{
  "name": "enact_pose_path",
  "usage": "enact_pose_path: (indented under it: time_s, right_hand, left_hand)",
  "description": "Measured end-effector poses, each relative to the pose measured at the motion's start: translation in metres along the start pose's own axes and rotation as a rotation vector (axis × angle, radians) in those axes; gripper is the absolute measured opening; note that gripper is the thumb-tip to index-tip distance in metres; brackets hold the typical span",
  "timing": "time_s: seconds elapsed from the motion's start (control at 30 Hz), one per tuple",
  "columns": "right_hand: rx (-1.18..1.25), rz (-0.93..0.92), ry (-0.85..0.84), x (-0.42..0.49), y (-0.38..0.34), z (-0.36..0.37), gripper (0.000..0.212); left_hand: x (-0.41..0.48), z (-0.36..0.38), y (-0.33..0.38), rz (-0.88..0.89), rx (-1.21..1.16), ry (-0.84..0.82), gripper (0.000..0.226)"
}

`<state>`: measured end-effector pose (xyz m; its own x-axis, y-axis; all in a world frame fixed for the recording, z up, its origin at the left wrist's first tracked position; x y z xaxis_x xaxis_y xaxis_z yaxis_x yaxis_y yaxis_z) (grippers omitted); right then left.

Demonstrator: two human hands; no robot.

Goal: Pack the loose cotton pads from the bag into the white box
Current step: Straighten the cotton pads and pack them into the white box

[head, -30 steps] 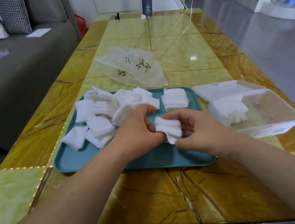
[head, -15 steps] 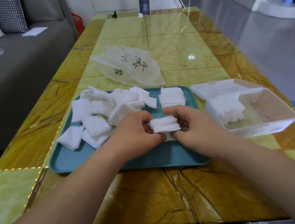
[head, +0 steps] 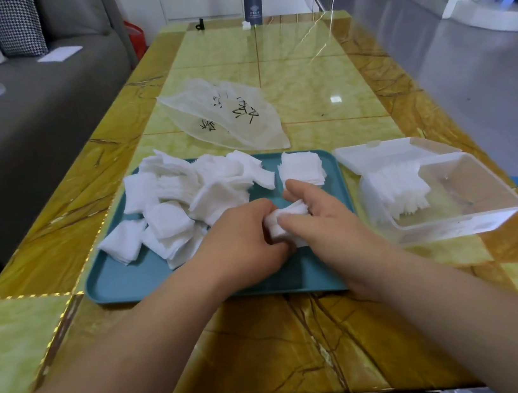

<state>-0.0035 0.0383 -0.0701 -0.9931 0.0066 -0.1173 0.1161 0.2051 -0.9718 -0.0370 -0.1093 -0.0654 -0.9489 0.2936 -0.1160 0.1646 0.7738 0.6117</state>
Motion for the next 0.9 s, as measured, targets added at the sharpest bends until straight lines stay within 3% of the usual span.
enact_pose_path:
  time_s: [0.07, 0.2, 0.5, 0.63, 0.83, 0.9]
  right_hand:
    - [-0.004, -0.006, 0.068, 0.001, -0.002, 0.000, 0.053]
    - [-0.052, -0.011, 0.151, 0.008, 0.002, 0.008, 0.045]
    - [-0.043, 0.006, 0.150, 0.006, -0.008, 0.010, 0.032]
    - [0.045, -0.036, 0.129, -0.005, -0.026, -0.020, 0.017]
    - [0.277, -0.081, -0.049, -0.022, -0.037, -0.065, 0.058]
    - [0.270, -0.123, -0.093, -0.029, -0.036, -0.079, 0.055]
  left_hand:
    - [0.000, 0.000, 0.000, -0.004, -0.013, -0.009, 0.023]
    - [-0.002, -0.001, 0.003, -0.014, -0.027, -0.015, 0.020]
    - [-0.009, -0.003, -0.001, -0.034, -0.152, 0.038, 0.013]
    - [-0.012, -0.008, 0.007, -0.072, -0.385, 0.104, 0.012]
    - [-0.018, -0.006, 0.038, -0.083, -0.664, -0.056, 0.022]
    - [-0.016, -0.003, 0.052, -0.091, -0.701, -0.097, 0.018]
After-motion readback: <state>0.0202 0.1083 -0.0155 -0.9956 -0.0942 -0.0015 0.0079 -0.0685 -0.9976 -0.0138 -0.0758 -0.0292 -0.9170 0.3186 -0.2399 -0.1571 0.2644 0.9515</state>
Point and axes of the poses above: each hand's wrist, its own x-axis towards the middle knuckle, its own z-axis out of the palm, y = z × x, the point moved 2 cm from there along x, towards the middle knuckle, and after that the axes turned 6 degrees about -z, right-handed, at the moved point
